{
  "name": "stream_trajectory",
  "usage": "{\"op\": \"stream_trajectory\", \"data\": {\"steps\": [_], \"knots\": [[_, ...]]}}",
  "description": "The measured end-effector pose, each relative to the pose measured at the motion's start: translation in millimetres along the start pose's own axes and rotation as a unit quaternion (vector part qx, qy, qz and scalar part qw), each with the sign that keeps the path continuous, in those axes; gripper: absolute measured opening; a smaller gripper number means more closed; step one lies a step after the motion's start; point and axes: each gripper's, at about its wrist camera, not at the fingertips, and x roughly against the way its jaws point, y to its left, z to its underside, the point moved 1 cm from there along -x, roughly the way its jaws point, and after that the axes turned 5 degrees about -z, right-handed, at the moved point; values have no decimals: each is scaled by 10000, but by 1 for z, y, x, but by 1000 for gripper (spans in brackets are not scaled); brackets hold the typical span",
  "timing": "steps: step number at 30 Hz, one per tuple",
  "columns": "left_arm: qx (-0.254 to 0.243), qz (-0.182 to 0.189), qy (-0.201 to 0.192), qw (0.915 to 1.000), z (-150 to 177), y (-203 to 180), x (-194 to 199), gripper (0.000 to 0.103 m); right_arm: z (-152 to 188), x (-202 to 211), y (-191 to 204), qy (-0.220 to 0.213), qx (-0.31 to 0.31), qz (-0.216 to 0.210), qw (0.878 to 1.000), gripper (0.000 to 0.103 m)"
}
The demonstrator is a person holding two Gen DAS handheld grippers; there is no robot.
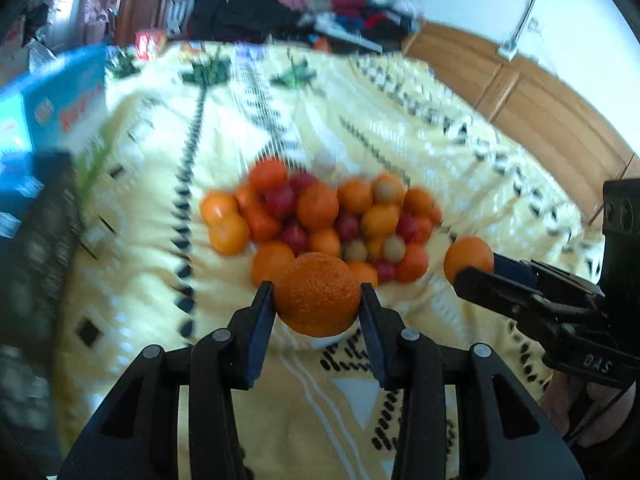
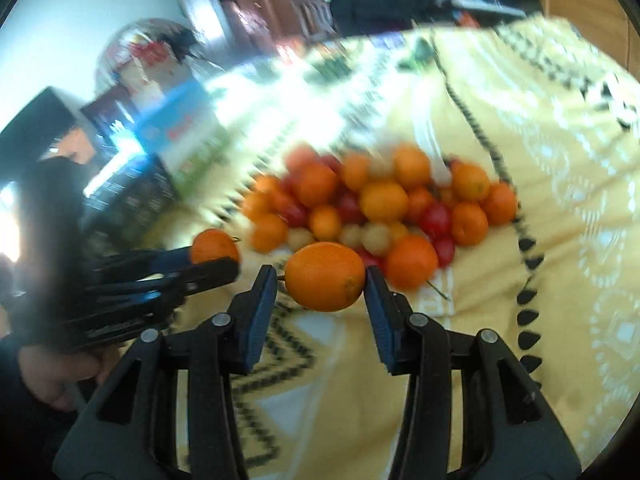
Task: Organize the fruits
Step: 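Carry both held oranges over the steel bowl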
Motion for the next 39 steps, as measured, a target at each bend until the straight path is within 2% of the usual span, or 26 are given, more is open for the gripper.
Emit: {"op": "stream_trajectory", "data": {"steps": [4, 8, 13, 17, 22, 27, 31, 34, 39], "knots": [[256, -205, -546, 9980, -21, 23, 53, 43, -32, 15, 43, -263, 568, -92, 9980, 45], [572, -630, -1147, 9897, -34, 62, 122, 43, -63, 24, 89, -611, 1009, -576, 9913, 45], [996, -1433, -1578, 9719, -30, 126, 200, 43, -92, 14, 153, -698, 1540, -1123, 9792, 46], [1432, -2088, -1702, 9523, -15, 184, 252, 43, -108, -1, 209, -653, 1909, -1638, 9656, 46], [1953, -2659, -1642, 9296, 7, 249, 298, 43, -124, -38, 281, -195, 2125, -2395, 9471, 46], [2346, -2935, -1359, 9167, 28, 295, 314, 43, -123, -84, 338, 475, 2292, -2774, 9318, 46], [2495, -2991, -1108, 9144, 46, 314, 309, 43, -107, -114, 363, 1013, 2349, -2845, 9239, 46], [2586, -2942, -735, 9172, 62, 324, 291, 43, -93, -138, 375, 1435, 2335, -2801, 9200, 46], [2681, -2930, -343, 9171, 80, 332, 271, 43, -69, -160, 388, 1867, 2451, -2655, 9135, 46]]}}
